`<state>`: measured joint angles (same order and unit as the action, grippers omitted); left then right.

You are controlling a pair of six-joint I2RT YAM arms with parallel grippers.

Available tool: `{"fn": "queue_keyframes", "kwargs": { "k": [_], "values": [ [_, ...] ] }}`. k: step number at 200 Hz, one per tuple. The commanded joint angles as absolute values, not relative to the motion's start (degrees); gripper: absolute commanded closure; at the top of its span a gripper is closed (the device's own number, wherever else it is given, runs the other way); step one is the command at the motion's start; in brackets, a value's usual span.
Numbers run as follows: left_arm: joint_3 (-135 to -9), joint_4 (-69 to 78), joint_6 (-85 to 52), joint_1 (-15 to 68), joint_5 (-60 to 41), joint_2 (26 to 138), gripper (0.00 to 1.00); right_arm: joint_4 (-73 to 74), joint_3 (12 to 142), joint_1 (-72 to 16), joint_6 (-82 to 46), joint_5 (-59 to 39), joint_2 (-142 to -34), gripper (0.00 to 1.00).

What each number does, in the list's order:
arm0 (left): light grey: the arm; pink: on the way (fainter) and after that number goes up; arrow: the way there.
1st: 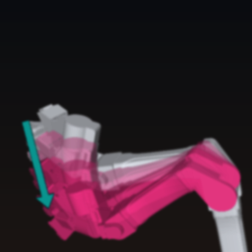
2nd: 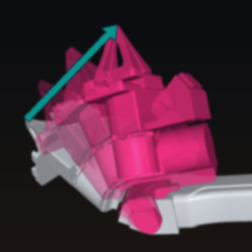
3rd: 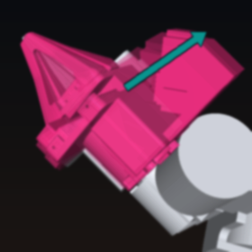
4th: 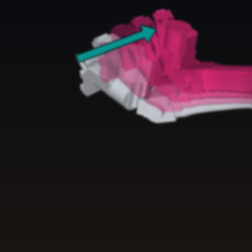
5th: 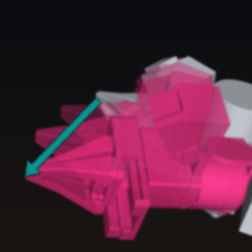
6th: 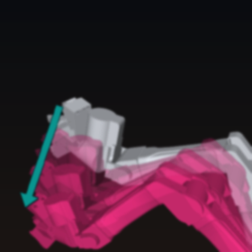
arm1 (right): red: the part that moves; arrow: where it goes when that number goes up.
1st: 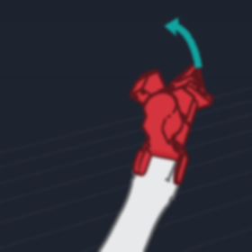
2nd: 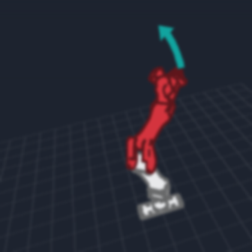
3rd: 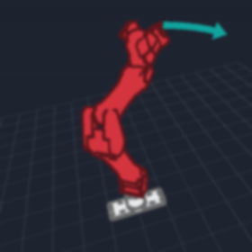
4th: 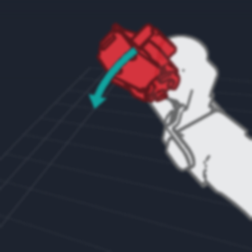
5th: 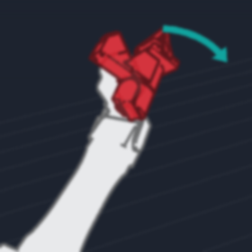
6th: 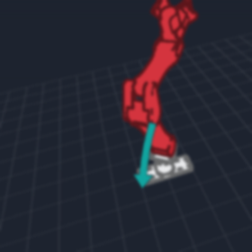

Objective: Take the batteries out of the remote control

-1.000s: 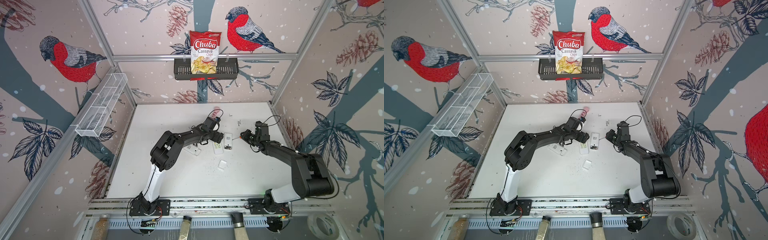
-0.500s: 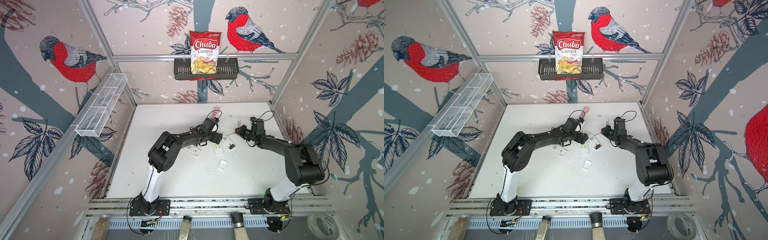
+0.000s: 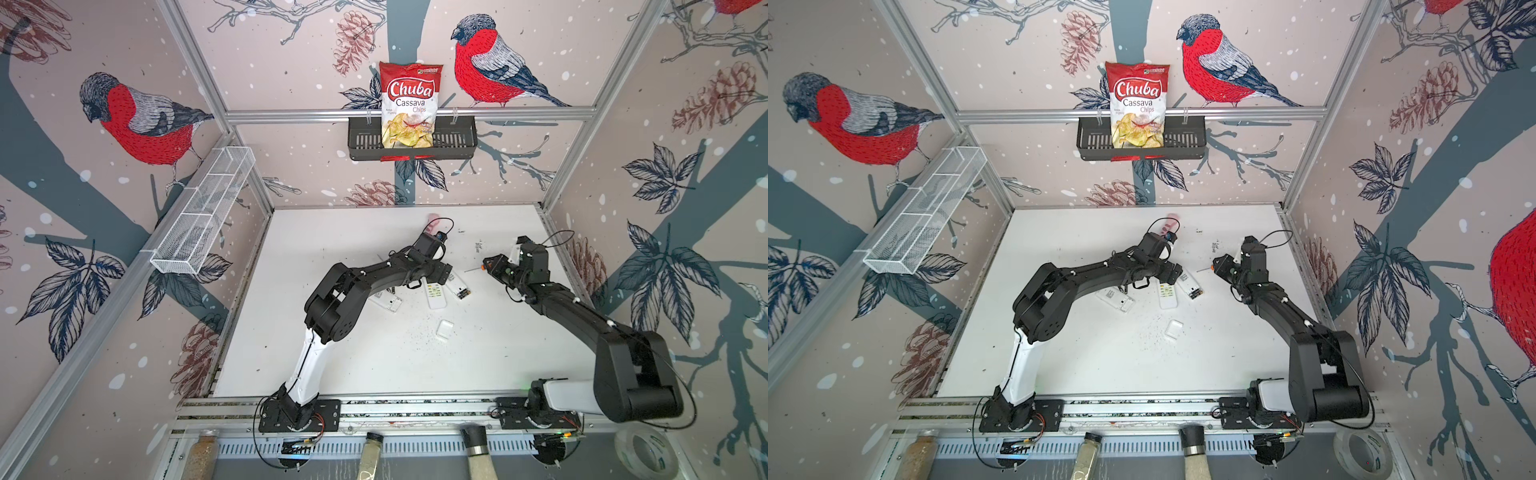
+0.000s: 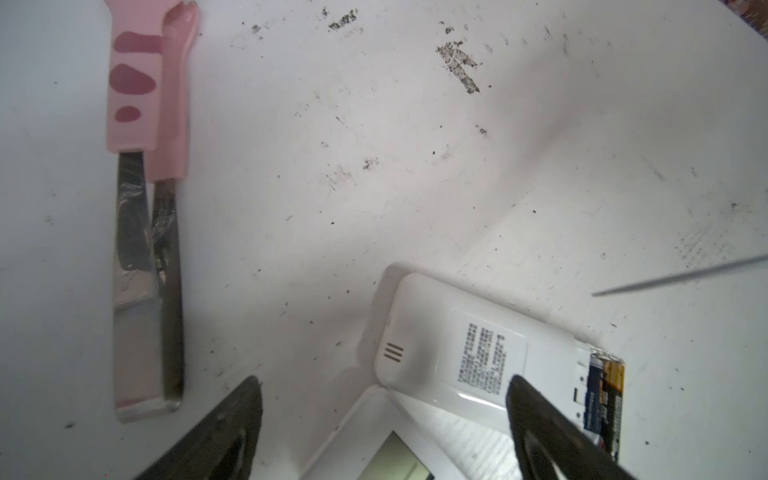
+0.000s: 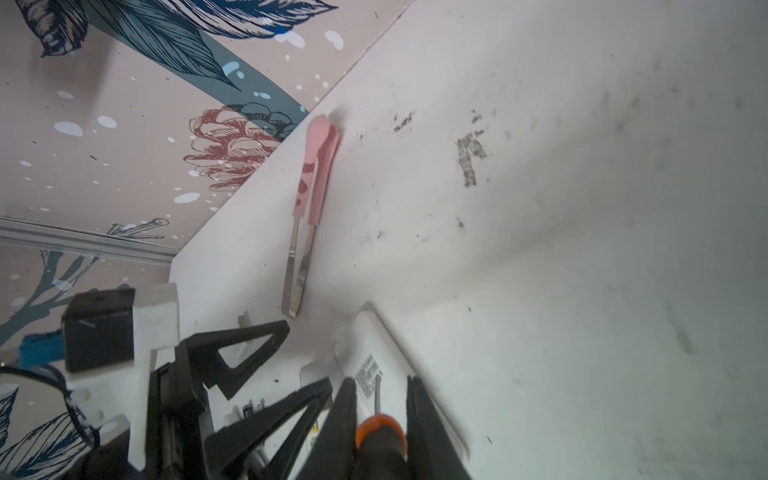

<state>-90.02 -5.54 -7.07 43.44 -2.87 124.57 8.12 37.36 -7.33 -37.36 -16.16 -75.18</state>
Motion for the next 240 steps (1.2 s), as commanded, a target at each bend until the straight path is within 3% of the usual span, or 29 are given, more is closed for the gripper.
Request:
{"fn": "queue_keyframes", "kwargs": {
  "k": [1,57,108,240],
  "values": [
    [-90.73,-7.47,-4.97,43.55,-2.03,124.82,0.12,6.64,33.99,-6.79,-36.26,-15.93,-70.19,1.0],
    [-91.98,-9.61,-0.6,43.51,-5.13,124.7,0.33,3.6,27.52,-6.51,-35.86,-17.49,-61.17,1.0],
    [-92.67,-10.28,-0.62,43.66,-9.12,125.46,0.48,5.36,25.99,-6.42,-36.45,-16.8,-61.68,1.0],
    [-97.37,-10.66,-2.37,45.62,-9.93,131.03,0.52,11.03,27.07,-6.42,-38.63,-18.54,-67.32,1.0]
  ]
}}
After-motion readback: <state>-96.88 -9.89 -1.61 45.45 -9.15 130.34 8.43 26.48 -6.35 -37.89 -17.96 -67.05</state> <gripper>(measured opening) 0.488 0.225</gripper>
